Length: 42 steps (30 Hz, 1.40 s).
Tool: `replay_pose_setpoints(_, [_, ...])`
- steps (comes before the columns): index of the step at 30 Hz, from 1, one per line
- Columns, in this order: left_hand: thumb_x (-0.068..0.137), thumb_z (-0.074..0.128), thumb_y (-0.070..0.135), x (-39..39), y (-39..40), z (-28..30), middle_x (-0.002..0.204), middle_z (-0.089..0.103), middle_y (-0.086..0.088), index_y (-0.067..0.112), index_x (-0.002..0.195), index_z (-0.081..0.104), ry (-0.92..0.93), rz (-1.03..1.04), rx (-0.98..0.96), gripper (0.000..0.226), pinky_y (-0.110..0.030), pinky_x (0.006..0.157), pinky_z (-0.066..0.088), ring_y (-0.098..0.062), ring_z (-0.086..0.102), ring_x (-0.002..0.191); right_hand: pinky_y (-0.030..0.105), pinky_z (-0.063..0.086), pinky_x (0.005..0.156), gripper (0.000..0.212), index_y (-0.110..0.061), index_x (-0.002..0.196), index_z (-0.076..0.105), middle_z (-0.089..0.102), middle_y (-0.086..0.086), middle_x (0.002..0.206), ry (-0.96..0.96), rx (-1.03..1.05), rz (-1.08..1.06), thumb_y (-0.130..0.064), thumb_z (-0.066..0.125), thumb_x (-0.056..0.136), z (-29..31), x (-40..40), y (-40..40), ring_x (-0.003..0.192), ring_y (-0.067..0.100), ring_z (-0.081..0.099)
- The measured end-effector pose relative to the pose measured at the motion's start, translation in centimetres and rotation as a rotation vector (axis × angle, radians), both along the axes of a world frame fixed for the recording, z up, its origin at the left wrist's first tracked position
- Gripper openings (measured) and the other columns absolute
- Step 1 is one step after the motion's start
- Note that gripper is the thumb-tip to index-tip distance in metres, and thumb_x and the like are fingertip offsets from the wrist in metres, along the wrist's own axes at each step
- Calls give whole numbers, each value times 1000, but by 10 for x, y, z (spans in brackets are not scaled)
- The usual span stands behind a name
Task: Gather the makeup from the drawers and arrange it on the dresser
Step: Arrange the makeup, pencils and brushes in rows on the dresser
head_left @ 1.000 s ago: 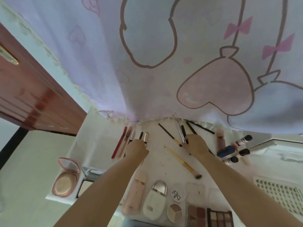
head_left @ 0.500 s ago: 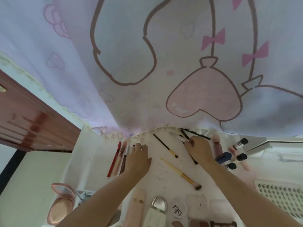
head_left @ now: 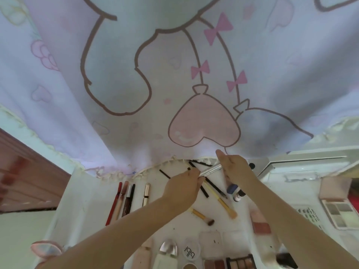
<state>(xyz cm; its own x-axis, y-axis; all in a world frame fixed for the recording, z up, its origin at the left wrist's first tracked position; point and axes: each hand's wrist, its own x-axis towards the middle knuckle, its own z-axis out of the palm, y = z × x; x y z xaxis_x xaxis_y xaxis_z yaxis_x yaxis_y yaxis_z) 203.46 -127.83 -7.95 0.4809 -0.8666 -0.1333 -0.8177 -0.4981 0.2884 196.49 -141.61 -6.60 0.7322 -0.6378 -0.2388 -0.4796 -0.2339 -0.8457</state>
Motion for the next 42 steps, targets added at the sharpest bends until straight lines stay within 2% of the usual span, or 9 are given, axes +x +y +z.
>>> replay_pose_setpoints(4, [101,26,22,-5,13,31,58,35,6,20,69,35,585,-2,-189,33,-11,43,29,-1,35,43,10,21,36,52,-15,47,26,25,-3,28,-114,-35,138,-21,41,96,28,-11,8,30,7,27])
replay_pose_setpoints(7, [100,26,16,-6,26,60,50,33,11,16,70,39,999,31,-254,32,-8,38,22,1,25,35,12,28,41,44,-18,50,31,36,-6,34,-213,-217,342,-22,41,92,60,-22,9,39,9,35])
replay_pose_setpoints(12, [99,30,17,7,31,75,55,35,6,23,77,37,627,-25,-222,24,-8,43,27,0,32,38,15,43,55,21,-25,71,49,54,-9,47,-122,-191,570,-18,49,91,78,-23,-7,48,7,49])
replay_pose_setpoints(19, [99,32,14,14,32,82,69,46,10,16,80,47,468,19,-191,24,-12,61,38,-2,44,63,28,52,77,23,-35,81,55,64,-9,82,-287,35,620,-13,60,81,75,-23,-14,76,10,63])
replay_pose_setpoints(24, [98,34,16,11,33,84,67,39,6,10,82,47,284,-8,-224,22,-12,64,34,-3,34,61,34,50,62,26,-27,66,51,56,-13,45,-67,-216,649,-26,47,92,86,-17,-3,40,3,48])
replay_pose_setpoints(29, [99,32,18,12,36,84,70,43,4,10,84,50,270,43,-262,24,-13,64,35,-3,37,63,26,52,80,34,-36,87,55,61,-11,83,-282,-66,621,-4,63,81,87,-16,-8,79,9,62])
replay_pose_setpoints(35, [98,35,18,16,43,82,69,41,4,10,81,49,239,14,-264,23,-12,64,34,-3,35,62,15,45,53,21,-30,72,55,59,-17,49,-138,-137,647,-18,53,89,85,-10,0,42,-2,49])
replay_pose_setpoints(39, [96,41,19,21,51,76,76,49,-5,1,89,59,264,40,-276,27,-12,65,35,-3,38,62,15,52,72,37,-36,88,53,61,-16,82,-264,-60,673,0,61,82,76,-7,1,72,-4,59])
replay_pose_setpoints(42, [95,43,20,22,57,71,79,52,-6,-1,94,61,276,60,-283,28,-10,66,35,-2,39,63,10,48,56,23,-34,96,48,63,-17,76,-179,-5,670,-14,55,87,68,-2,7,57,0,59])
